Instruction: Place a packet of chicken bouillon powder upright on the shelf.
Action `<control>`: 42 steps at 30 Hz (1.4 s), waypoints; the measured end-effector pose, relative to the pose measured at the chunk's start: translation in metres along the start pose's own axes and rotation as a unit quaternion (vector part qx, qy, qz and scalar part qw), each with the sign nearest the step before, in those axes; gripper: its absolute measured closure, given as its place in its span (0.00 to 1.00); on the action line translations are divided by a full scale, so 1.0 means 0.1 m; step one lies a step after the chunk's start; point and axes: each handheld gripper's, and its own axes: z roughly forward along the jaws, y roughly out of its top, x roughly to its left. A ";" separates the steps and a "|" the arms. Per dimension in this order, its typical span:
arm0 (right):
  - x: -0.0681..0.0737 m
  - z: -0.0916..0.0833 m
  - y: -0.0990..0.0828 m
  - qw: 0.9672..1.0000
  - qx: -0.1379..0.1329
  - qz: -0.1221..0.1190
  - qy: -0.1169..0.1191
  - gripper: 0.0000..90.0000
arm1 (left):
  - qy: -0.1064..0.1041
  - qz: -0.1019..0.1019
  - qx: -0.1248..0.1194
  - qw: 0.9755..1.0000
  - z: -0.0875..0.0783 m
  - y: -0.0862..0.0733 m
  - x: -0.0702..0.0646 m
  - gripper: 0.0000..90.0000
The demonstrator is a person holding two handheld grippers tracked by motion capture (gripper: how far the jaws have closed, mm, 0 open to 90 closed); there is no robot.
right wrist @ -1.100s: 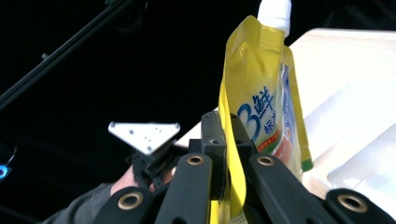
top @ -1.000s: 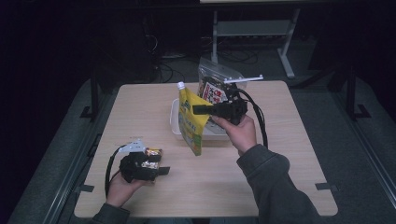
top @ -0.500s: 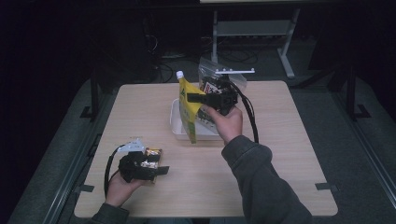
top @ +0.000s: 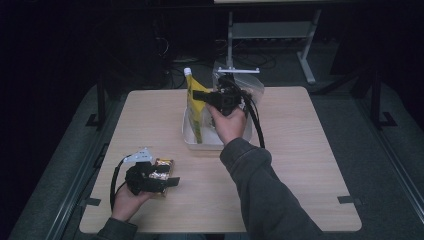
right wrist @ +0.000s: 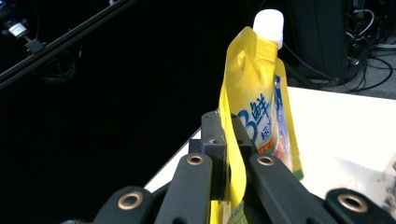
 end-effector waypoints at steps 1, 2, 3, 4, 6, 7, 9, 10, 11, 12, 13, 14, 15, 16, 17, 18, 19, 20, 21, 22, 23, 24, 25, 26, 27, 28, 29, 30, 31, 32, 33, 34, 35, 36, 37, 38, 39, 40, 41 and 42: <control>0.00 0.02 0.00 1.000 -0.005 0.002 -0.004 0.99 | 0.000 -0.001 0.000 1.000 0.00 0.00 0.00 0.32; 0.00 0.04 0.01 1.000 -0.006 0.005 -0.005 0.99 | 0.000 -0.001 0.000 1.000 0.00 0.00 0.00 0.32; 0.00 0.06 0.01 1.000 -0.006 0.006 -0.008 0.99 | 0.000 -0.001 0.000 1.000 0.00 0.00 0.00 0.32; -0.01 0.09 0.01 1.000 -0.007 0.009 -0.013 0.99 | 0.000 -0.001 -0.001 1.000 -0.01 0.00 0.00 0.32; -0.02 0.13 0.00 1.000 -0.009 0.015 -0.017 0.99 | 0.000 -0.001 -0.002 1.000 0.00 0.00 0.00 0.32; -0.02 0.15 0.00 1.000 -0.012 0.018 -0.020 0.99 | 0.000 -0.002 -0.002 1.000 0.00 0.00 0.00 0.32; -0.02 0.18 -0.01 0.999 -0.016 0.021 -0.025 0.99 | -0.001 -0.002 -0.003 1.000 -0.01 0.00 0.00 0.32; -0.03 0.21 -0.01 0.999 -0.018 0.022 -0.030 0.99 | -0.002 -0.002 -0.004 1.000 -0.01 0.00 0.00 0.32; -0.03 0.22 -0.01 0.999 -0.021 0.027 -0.033 0.99 | -0.002 -0.002 -0.005 1.000 -0.01 0.00 0.00 0.32; -0.04 0.24 -0.02 0.999 -0.024 0.031 -0.034 0.99 | -0.002 -0.003 -0.006 1.000 -0.01 0.00 0.00 0.32; -0.05 0.26 -0.03 0.998 -0.028 0.034 -0.037 0.99 | -0.002 -0.003 -0.007 1.000 -0.02 0.01 0.00 0.32; -0.05 0.28 -0.03 0.998 -0.030 0.038 -0.040 0.99 | -0.002 -0.003 -0.008 1.000 -0.02 0.01 0.00 0.32; -0.04 0.30 -0.04 0.998 -0.031 0.040 -0.041 0.99 | -0.002 -0.004 -0.009 1.000 -0.02 0.01 0.00 0.32; -0.04 0.33 -0.04 0.998 -0.033 0.039 -0.045 0.99 | -0.003 -0.005 -0.010 1.000 -0.02 0.01 0.01 0.32; -0.03 0.35 -0.05 0.998 -0.035 0.039 -0.046 0.99 | -0.004 -0.006 -0.011 1.000 -0.03 0.01 0.01 0.32; -0.03 0.37 -0.06 0.997 -0.037 0.041 -0.047 0.99 | -0.004 -0.006 -0.011 1.000 -0.03 0.01 0.00 0.32; -0.02 0.39 -0.07 0.997 -0.038 0.042 -0.048 0.99 | -0.004 -0.005 -0.011 1.000 -0.03 0.01 0.01 0.32; -0.02 0.41 -0.07 0.997 -0.039 0.041 -0.051 0.99 | -0.003 -0.005 -0.011 1.000 -0.03 0.01 0.00 0.32; -0.02 0.42 -0.08 0.997 -0.040 0.040 -0.051 0.99 | -0.004 -0.006 -0.013 1.000 -0.04 0.01 0.00 0.32; -0.01 0.44 -0.09 0.997 -0.041 0.040 -0.053 0.99 | -0.004 -0.005 -0.013 1.000 -0.04 0.01 0.00 0.32; -0.01 0.45 -0.10 0.997 -0.041 0.038 -0.055 0.99 | -0.004 -0.005 -0.014 1.000 -0.04 0.01 0.00 0.32; -0.01 0.47 -0.11 0.997 -0.042 0.034 -0.059 0.99 | -0.004 -0.006 -0.016 1.000 -0.04 0.01 0.00 0.32; -0.01 0.48 -0.12 0.997 -0.043 0.034 -0.057 0.99 | -0.004 -0.007 -0.016 1.000 -0.04 0.01 0.00 0.32; -0.01 0.48 -0.13 0.997 -0.045 0.035 -0.057 0.99 | -0.004 -0.006 -0.015 1.000 -0.04 0.01 0.00 0.32; -0.02 0.48 -0.14 0.996 -0.051 0.033 -0.058 0.99 | -0.005 -0.005 -0.013 1.000 -0.04 0.01 0.01 0.32; -0.02 0.49 -0.15 0.996 -0.052 0.032 -0.056 0.99 | -0.005 -0.004 -0.012 1.000 -0.03 0.01 0.00 0.32; -0.03 0.49 -0.15 0.996 -0.053 0.033 -0.058 0.99 | -0.006 -0.004 -0.011 1.000 -0.03 0.01 0.00 0.32; -0.04 0.49 -0.16 0.996 -0.056 0.030 -0.061 0.99 | -0.006 -0.004 -0.011 1.000 -0.02 0.01 0.00 0.32; -0.04 0.49 -0.17 0.996 -0.060 0.029 -0.060 0.99 | -0.006 -0.004 -0.011 1.000 -0.02 0.01 -0.01 0.32; -0.05 0.49 -0.18 0.996 -0.060 0.029 -0.060 0.99 | -0.007 -0.003 -0.011 1.000 -0.02 0.01 -0.01 0.32; -0.05 0.49 -0.19 0.996 -0.061 0.028 -0.061 0.99 | -0.007 -0.003 -0.011 1.000 -0.02 0.01 -0.01 0.32; -0.06 0.50 -0.21 0.996 -0.063 0.023 -0.063 0.99 | -0.007 -0.003 -0.011 1.000 -0.02 0.01 -0.01 0.32; -0.06 0.50 -0.22 0.996 -0.063 0.025 -0.060 0.99 | -0.008 -0.004 -0.011 1.000 -0.02 0.01 -0.01 0.32; -0.07 0.51 -0.24 0.996 -0.061 0.024 -0.063 0.99 | -0.008 -0.003 -0.011 1.000 -0.02 0.02 -0.01 0.32; -0.07 0.52 -0.25 0.996 -0.060 0.022 -0.066 0.99 | -0.008 -0.002 -0.011 1.000 -0.02 0.02 -0.02 0.32; -0.08 0.53 -0.27 0.996 -0.060 0.019 -0.064 0.99 | -0.008 -0.002 -0.011 1.000 -0.02 0.02 -0.02 0.32; -0.08 0.54 -0.28 0.996 -0.058 0.018 -0.061 0.98 | -0.008 -0.003 -0.012 1.000 -0.02 0.02 -0.02 0.32; -0.09 0.55 -0.29 0.996 -0.060 0.014 -0.061 0.98 | -0.009 -0.003 -0.012 1.000 -0.02 0.02 -0.02 0.32; -0.10 0.56 -0.29 0.996 -0.062 0.016 -0.059 0.98 | -0.010 -0.002 -0.012 1.000 -0.02 0.02 -0.02 0.32; -0.10 0.56 -0.30 0.996 -0.064 0.013 -0.060 0.98 | -0.010 -0.003 -0.013 1.000 -0.02 0.02 -0.02 0.32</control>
